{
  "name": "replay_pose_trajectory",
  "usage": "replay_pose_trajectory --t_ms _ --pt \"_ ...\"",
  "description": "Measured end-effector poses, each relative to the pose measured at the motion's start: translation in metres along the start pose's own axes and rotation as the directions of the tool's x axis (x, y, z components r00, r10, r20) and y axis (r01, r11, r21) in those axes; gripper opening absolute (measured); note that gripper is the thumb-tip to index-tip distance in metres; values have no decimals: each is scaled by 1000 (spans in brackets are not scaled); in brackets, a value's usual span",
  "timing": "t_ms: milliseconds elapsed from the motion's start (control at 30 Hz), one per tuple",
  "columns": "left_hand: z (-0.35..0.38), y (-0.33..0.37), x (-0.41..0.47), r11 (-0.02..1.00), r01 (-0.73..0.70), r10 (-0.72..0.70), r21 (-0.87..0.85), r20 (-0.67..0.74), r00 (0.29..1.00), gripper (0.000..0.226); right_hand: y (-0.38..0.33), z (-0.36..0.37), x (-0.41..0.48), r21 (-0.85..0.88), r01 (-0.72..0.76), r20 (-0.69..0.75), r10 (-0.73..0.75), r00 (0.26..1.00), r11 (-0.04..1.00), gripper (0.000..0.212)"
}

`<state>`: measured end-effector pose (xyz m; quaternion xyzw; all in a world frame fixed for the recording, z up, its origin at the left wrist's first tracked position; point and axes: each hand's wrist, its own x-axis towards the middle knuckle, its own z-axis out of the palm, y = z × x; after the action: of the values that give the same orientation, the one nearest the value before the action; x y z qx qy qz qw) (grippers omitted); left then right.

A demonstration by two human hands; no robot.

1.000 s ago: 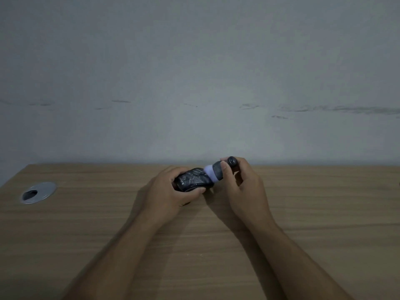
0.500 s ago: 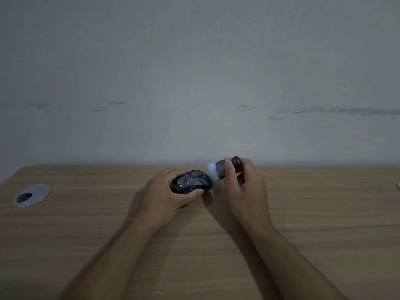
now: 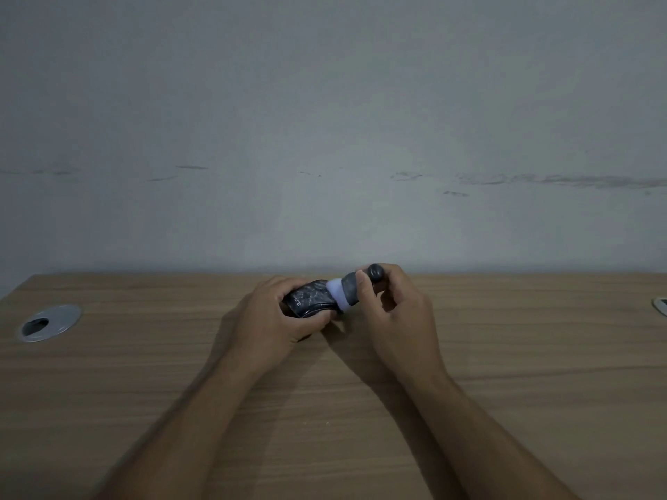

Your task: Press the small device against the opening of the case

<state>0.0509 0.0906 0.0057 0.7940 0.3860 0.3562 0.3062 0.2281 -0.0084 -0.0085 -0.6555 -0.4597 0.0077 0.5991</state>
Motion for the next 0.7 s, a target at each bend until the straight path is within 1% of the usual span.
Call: replay_pose_trajectory --t_ms 33,100,233,267,333,400,500,567,600,700 --pt "-1 0 0 1000 -5 5 9 1 1000 43 0 1 1 -25 -9 17 9 1000 1000 10" --pt "-1 1 -1 1000 -15 15 2 12 1000 46 1 0 5 -36 -37 3 37 999 999 11" --pt "0 2 0 1000 -15 15 -3 18 1000 47 1 -4 7 45 -50 -115 55 992 998 13" --pt "0 2 1 1000 -14 14 1 23 1000 47 1 -3 6 40 -35 -112 40 993 999 12" --pt "0 1 1 1000 -16 16 13 46 999 49 2 1 2 5 -12 -47 12 999 1000 9" --pt "-1 1 0 999 -28 26 21 69 997 52 1 2 3 -2 -20 -6 20 1000 1000 9" --pt "-1 2 -1 999 -32 31 7 75 997 55 1 -1 7 5 -52 -50 52 997 999 12" --pt "0 2 -1 1000 -27 27 -4 69 997 55 2 -3 7 23 -48 -109 50 993 999 13" --pt "0 2 -1 1000 -27 27 -5 67 997 55 2 -3 6 30 -43 -115 46 992 999 13" --pt "0 2 -1 999 -42 41 9 86 995 53 2 -1 3 32 -49 -35 50 998 998 11"
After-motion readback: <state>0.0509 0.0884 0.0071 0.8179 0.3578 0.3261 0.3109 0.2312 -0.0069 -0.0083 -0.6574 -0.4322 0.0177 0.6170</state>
